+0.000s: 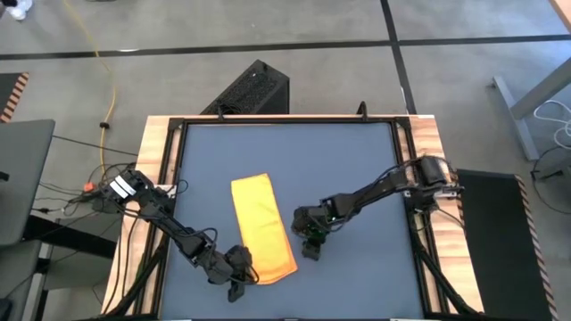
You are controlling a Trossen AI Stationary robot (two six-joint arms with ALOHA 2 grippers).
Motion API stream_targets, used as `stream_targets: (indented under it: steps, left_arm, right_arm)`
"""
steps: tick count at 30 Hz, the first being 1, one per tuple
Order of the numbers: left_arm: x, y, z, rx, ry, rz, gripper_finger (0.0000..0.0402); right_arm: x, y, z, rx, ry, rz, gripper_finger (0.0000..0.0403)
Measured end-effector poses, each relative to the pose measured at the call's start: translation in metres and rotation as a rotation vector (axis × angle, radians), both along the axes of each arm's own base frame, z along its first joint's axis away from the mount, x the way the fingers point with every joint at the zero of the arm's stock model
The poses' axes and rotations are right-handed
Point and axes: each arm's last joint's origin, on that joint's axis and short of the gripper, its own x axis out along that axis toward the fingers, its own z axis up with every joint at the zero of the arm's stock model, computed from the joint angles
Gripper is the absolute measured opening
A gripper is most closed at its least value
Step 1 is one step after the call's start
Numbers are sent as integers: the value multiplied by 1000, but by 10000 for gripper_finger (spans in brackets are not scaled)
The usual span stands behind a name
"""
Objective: Roll towel
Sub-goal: Roll the yellow microfiber towel
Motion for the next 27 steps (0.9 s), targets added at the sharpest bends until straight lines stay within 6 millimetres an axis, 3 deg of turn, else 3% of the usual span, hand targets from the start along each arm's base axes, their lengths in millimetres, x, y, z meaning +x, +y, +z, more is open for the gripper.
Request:
stream_targets:
  steps: [4, 9, 13, 17, 24, 27]
  left_arm:
    - [0, 0, 0, -30, 10, 12, 0]
    - [4, 0, 4, -81, -17, 33, 0]
    - [6, 1, 6, -114, -25, 46, 0]
    - [7, 1, 6, -143, -12, 67, 0]
    - [3, 4, 3, -188, 15, 105, 0]
    - [2, 3, 3, -188, 14, 102, 0]
  right_arm:
    - [-12, 12, 32, -207, -247, 199, 128]
    - [-21, 40, 43, -513, -598, 594, 130]
    - [-16, 55, 32, -660, -795, 800, 145]
    - [-6, 64, 20, -703, -901, 842, 174]
    - [-2, 79, 2, -802, -951, 870, 220]
    - [-1, 81, -12, -828, -875, 834, 223]
